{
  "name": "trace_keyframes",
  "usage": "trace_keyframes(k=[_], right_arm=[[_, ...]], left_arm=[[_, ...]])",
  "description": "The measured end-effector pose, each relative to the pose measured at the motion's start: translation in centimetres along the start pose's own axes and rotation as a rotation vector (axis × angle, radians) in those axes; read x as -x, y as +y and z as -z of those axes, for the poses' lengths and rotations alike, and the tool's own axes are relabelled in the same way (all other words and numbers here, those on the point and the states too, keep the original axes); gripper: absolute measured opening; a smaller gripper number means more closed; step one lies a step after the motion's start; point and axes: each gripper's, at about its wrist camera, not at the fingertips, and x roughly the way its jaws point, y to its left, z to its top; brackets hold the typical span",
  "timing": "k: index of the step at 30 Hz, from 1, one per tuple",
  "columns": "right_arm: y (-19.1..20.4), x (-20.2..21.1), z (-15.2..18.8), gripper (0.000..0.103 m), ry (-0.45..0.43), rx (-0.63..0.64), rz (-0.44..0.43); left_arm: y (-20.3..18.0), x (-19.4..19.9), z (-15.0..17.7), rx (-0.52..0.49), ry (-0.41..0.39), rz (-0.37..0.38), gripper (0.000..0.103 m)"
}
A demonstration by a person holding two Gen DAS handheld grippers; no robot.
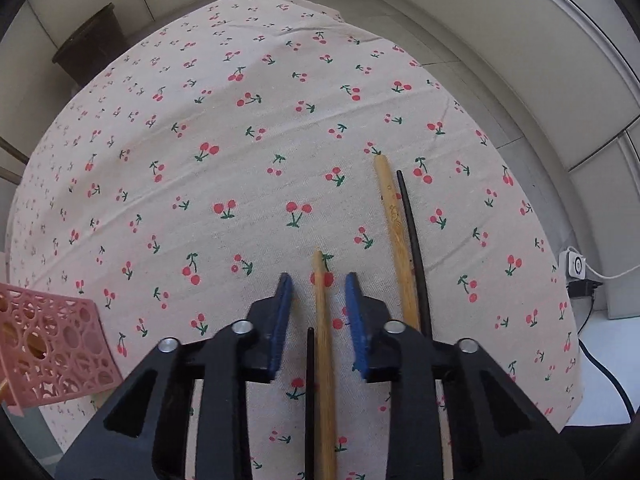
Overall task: Organize utensils
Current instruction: 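Grasp a wooden chopstick with the left tool while the right tool grasps another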
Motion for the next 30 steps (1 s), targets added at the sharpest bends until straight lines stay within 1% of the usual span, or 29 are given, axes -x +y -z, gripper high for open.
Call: trace_keyframes(k=[2, 3, 6, 8, 10, 12, 15, 16, 17, 18, 20, 21, 24, 27, 30], right_arm=[[-0.1, -0.8, 0.0, 0.091, 0.024, -0.009, 0.007], [-0.1, -1.1, 0.0, 0.091, 0.033, -0.013, 0.007], [-0.2, -2.1, -0.1, 0.091, 0.058, -0.020, 0.010], [0.0, -2.8, -0.3, 0.091, 0.068, -0.015, 0.020], [0.2, -3.7, -0.5, 0.091, 0.082, -0.012, 0.033], [0.5, -5.2, -1.0, 0.091, 0.101, -0.007, 0.033], [1.2, -7.7, -2.0, 0.091, 0.099, 0.002, 0.036], [1.3, -8.7, -2.2, 0.091, 0.120, -0.008, 0.026], [1.4, -9.6, -2.3, 0.086, 0.141, -0.022, 0.014], [1.6, -10.7, -2.5, 0.075, 0.166, -0.034, -0.009], [2.2, -12.5, -2.9, 0.063, 0.202, -0.043, -0.032], [2.5, -13.4, -2.9, 0.055, 0.210, -0.049, -0.033], [3.2, -16.1, -3.0, 0.041, 0.244, -0.060, -0.050], [3.9, -17.9, -3.0, 0.033, 0.252, -0.037, -0.024], [4.0, -19.2, -3.1, 0.030, 0.248, -0.020, 0.025]], left_arm=[[0.0, 0.0, 0.0, 0.007, -0.010, 0.007, 0.006], [0.0, 0.0, 0.0, 0.010, -0.012, 0.004, 0.005], [0.2, 0.5, 0.3, 0.033, -0.031, 0.006, 0.004], [0.4, 1.5, 0.7, 0.052, -0.055, -0.003, 0.004], [0.6, 3.1, 1.3, 0.073, -0.085, 0.017, 0.004], [0.8, 5.2, 2.3, 0.083, -0.126, 0.028, 0.004], [0.9, 9.0, 3.7, 0.087, -0.200, 0.036, 0.004], [0.7, 10.3, 4.3, 0.087, -0.227, 0.036, 0.004], [0.5, 11.4, 4.7, 0.089, -0.249, 0.036, 0.004], [0.6, 12.4, 5.2, 0.093, -0.270, 0.034, 0.004], [0.9, 14.6, 6.2, 0.112, -0.315, 0.032, 0.004], [1.1, 15.6, 6.7, 0.125, -0.339, 0.037, 0.004], [1.6, 18.0, 8.2, 0.162, -0.389, 0.054, 0.004], [2.1, 19.3, 9.4, 0.162, -0.417, 0.056, 0.004], [2.6, 20.0, 10.1, 0.156, -0.421, 0.057, 0.004]])
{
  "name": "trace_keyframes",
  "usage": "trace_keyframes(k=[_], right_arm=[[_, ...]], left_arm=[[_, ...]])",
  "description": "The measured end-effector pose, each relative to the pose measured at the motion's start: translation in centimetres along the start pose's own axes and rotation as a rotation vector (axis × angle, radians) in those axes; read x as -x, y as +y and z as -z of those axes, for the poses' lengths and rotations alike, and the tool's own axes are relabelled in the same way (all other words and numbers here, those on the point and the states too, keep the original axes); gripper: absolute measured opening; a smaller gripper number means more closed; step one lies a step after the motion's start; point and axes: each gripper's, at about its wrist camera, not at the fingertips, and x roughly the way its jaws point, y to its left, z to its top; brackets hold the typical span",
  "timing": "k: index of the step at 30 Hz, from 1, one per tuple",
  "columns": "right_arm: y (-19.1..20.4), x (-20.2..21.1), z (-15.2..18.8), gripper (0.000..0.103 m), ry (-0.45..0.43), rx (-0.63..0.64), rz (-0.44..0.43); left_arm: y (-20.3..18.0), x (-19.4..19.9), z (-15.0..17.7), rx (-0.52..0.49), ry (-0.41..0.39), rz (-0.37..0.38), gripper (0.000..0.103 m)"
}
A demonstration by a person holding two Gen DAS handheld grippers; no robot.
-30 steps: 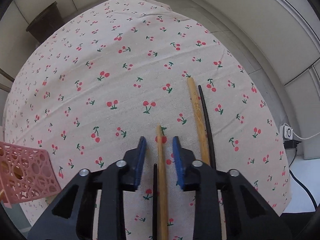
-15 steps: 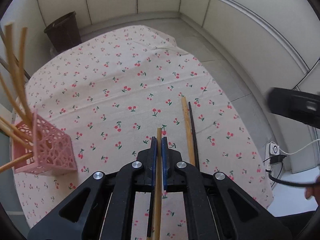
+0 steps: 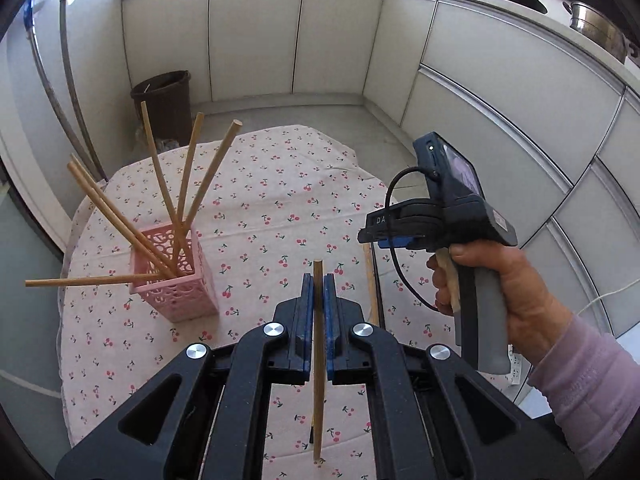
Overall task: Organize utensils
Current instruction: 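Grasp a wooden chopstick with the left tool while the right tool grasps another, then carry both chopsticks over the pink basket and lower them in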
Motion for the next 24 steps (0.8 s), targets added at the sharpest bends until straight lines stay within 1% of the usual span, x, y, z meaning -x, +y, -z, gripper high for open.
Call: trace_keyframes(k=[5, 11, 12, 13, 14, 17, 19, 22, 24], right_arm=[[0.1, -1.5, -0.5, 0.030, 0.002, 0.018, 0.056], [0.9, -3.0, -0.8, 0.023, -0.001, 0.070, 0.127], [1.0, -3.4, -0.8, 0.019, 0.013, 0.073, 0.136], [0.9, -3.8, -0.7, 0.018, 0.029, 0.070, 0.140], [0.9, -3.7, -0.6, 0.015, 0.007, 0.077, 0.151], [0.8, -3.8, -0.6, 0.014, 0.005, 0.082, 0.155], [0.8, -3.8, -0.4, 0.009, -0.005, 0.099, 0.169], [1.2, -3.8, 0.0, 0.008, -0.031, 0.130, 0.186], [1.5, -3.2, 0.4, 0.008, -0.051, 0.131, 0.173]], left_arm=[[1.0, 0.6, 0.2, 0.010, -0.009, -0.013, 0.004], [1.6, 1.3, 0.3, 0.021, -0.008, -0.002, 0.004], [1.6, 1.3, 0.3, 0.024, -0.009, -0.004, 0.004], [1.7, 1.3, 0.3, 0.027, -0.010, -0.005, 0.004], [1.8, 1.3, 0.3, 0.028, -0.011, -0.005, 0.004], [1.9, 1.3, 0.4, 0.029, -0.014, -0.006, 0.004], [1.7, 1.4, 0.4, 0.029, -0.019, -0.010, 0.004], [1.9, 1.4, 0.4, 0.034, -0.026, -0.017, 0.004], [2.1, 1.7, 0.3, 0.041, -0.033, -0.017, 0.004]])
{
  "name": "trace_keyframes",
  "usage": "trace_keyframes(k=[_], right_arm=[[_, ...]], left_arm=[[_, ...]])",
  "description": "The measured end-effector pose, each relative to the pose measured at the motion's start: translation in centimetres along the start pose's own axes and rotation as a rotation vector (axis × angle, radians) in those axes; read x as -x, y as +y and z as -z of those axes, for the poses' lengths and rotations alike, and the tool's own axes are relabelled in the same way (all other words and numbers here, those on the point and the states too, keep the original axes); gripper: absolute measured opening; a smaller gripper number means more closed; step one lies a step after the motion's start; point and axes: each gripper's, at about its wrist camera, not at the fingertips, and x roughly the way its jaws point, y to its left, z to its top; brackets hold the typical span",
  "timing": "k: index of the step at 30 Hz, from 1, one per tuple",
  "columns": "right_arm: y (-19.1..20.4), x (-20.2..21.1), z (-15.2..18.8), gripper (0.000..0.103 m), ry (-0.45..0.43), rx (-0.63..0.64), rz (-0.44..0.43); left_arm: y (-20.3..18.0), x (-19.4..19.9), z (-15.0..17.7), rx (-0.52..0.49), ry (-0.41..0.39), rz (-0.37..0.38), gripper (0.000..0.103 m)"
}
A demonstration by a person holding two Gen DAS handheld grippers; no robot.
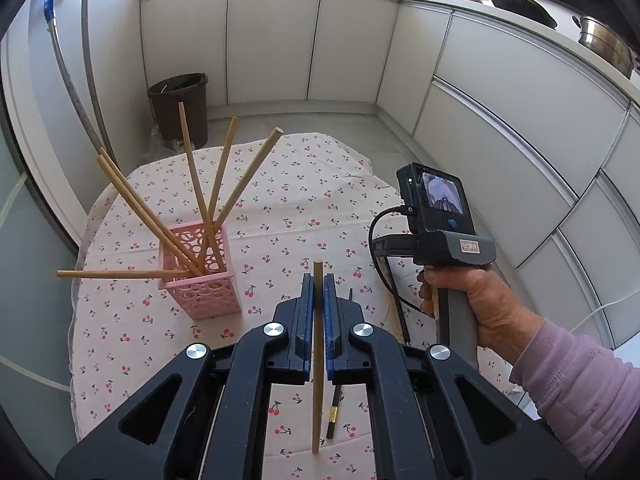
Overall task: Organize utensils
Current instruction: 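Carry both chopsticks over the pink basket and lower them in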
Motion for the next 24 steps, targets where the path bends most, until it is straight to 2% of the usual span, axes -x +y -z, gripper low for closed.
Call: trace_keyframes(k=[4, 11, 18, 24], right_arm=[[0.8, 3.8, 0.4, 0.008, -0.069, 0.008, -0.057], [2.1, 14.1, 3.4, 0.008, -0.220, 0.058, -0.224], [3.1, 20.9, 6.1, 0.008, -0.354, 0.147, -0.271], [4.0, 25.9, 5.3, 0.008, -0.437, 0.167, -0.346]], left_arm=[[0.4, 1.8, 0.0, 0.003, -0.040, 0.008, 0.004], [0.9, 5.4, 0.1, 0.003, -0.113, 0.023, 0.004], [1.5, 9.5, -0.8, 0.016, -0.219, 0.033, 0.004], [2.8, 12.5, -3.8, 0.061, -0.322, -0.002, 0.004]])
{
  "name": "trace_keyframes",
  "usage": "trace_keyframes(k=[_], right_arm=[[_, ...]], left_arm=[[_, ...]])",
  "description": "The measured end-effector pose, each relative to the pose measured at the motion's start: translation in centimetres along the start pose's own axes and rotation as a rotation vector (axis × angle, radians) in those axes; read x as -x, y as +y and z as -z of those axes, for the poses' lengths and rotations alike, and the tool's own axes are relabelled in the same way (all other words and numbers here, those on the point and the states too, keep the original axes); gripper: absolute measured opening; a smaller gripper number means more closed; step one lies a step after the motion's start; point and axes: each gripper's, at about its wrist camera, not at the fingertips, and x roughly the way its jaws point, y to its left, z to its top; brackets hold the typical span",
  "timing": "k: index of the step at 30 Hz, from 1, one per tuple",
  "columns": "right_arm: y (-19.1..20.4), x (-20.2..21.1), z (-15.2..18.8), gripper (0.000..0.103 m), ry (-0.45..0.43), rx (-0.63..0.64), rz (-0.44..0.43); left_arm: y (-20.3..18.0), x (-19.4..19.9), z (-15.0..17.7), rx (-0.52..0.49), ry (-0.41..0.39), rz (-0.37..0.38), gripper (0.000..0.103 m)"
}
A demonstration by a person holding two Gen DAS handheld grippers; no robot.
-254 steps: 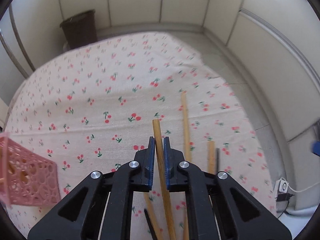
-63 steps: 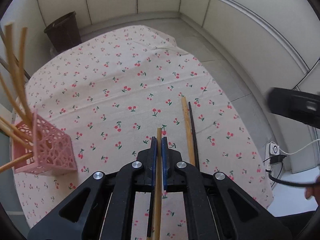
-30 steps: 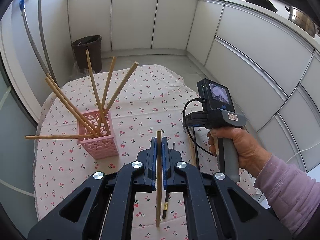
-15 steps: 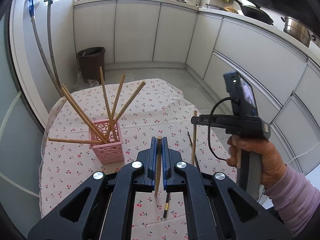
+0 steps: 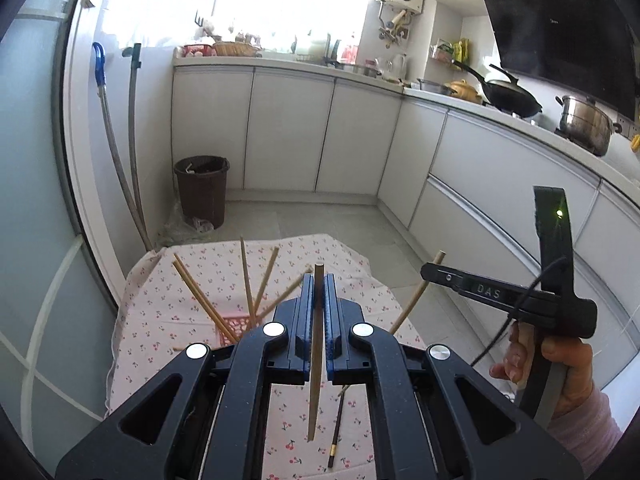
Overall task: Organize utensils
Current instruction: 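Carry both chopsticks over the pink basket and lower them in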
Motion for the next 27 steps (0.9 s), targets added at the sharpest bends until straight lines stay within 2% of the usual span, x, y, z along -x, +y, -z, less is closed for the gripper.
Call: trace_keyframes(k=[7, 11, 14, 15, 17, 19, 21, 25, 27], right_arm=[[3.2, 3.6, -4.0, 0.008, -0.124, 0.013, -0.116], [4.5, 4.0, -5.1, 0.008, -0.154, 0.018, -0.163], [4.9, 3.3, -5.3, 0.008, -0.144, 0.024, -0.175], [5.0, 3.0, -5.3, 0.008, -0.143, 0.027, -0.169], [5.1, 2.5, -5.3, 0.008, -0.136, 0.025, -0.163], [5.2, 2.1, -5.3, 0.008, -0.123, 0.016, -0.174], [5.5, 1.9, -5.2, 0.008, -0.126, 0.023, -0.168], [6.3, 1.8, -5.1, 0.008, -0.137, 0.024, -0.162], [6.7, 1.7, -5.0, 0.008, -0.148, 0.025, -0.154]], left_arm=[[2.6, 0.7, -4.4, 0.084, -0.107, -0.086, 0.004], [3.8, -1.0, -5.6, 0.117, -0.110, -0.132, 0.004], [4.5, -3.3, -5.7, 0.108, -0.071, -0.169, 0.006], [4.9, -4.1, -5.4, 0.110, -0.051, -0.182, 0.007], [6.2, -5.2, -4.8, 0.156, -0.028, -0.219, 0.018], [7.2, -4.7, -4.6, 0.196, -0.030, -0.229, 0.018], [7.8, -3.3, -4.8, 0.222, -0.061, -0.246, 0.021], [8.5, -0.1, -4.6, 0.276, -0.131, -0.246, 0.037], [8.5, 0.9, -4.3, 0.275, -0.146, -0.252, 0.039]])
